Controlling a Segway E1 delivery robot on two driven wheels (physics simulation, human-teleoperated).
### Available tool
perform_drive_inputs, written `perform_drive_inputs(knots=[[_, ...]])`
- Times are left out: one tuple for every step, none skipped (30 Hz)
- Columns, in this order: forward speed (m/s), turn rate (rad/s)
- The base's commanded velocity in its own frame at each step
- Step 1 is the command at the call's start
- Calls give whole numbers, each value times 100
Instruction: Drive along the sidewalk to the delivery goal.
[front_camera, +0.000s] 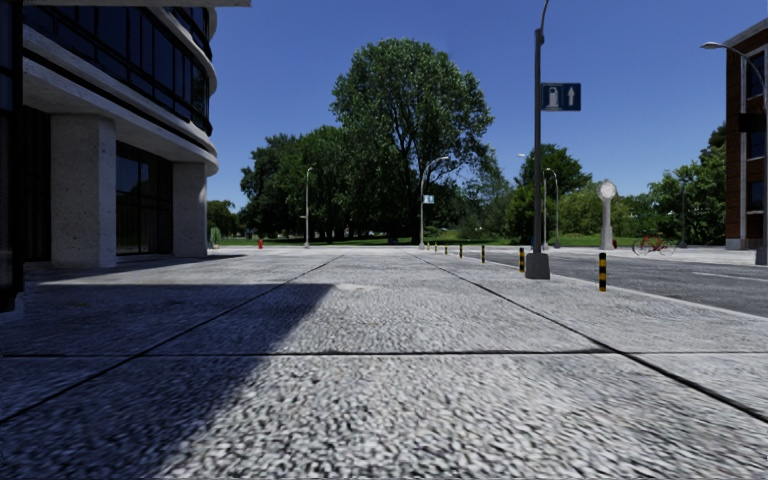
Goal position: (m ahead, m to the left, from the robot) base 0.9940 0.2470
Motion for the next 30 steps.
perform_drive_inputs(knots=[[127,0],[125,0],[124,0],[124,0],[124,0],[123,0],[119,0],[113,0],[113,0],[106,0],[103,0],[101,0],[101,0],[99,0],[96,0],[90,0],[85,0],[85,0],[83,0],[77,0],[61,0],[61,0],[31,0],[2,0],[0,0],[0,0],[0,0],[0,0],[0,0],[0,0]])
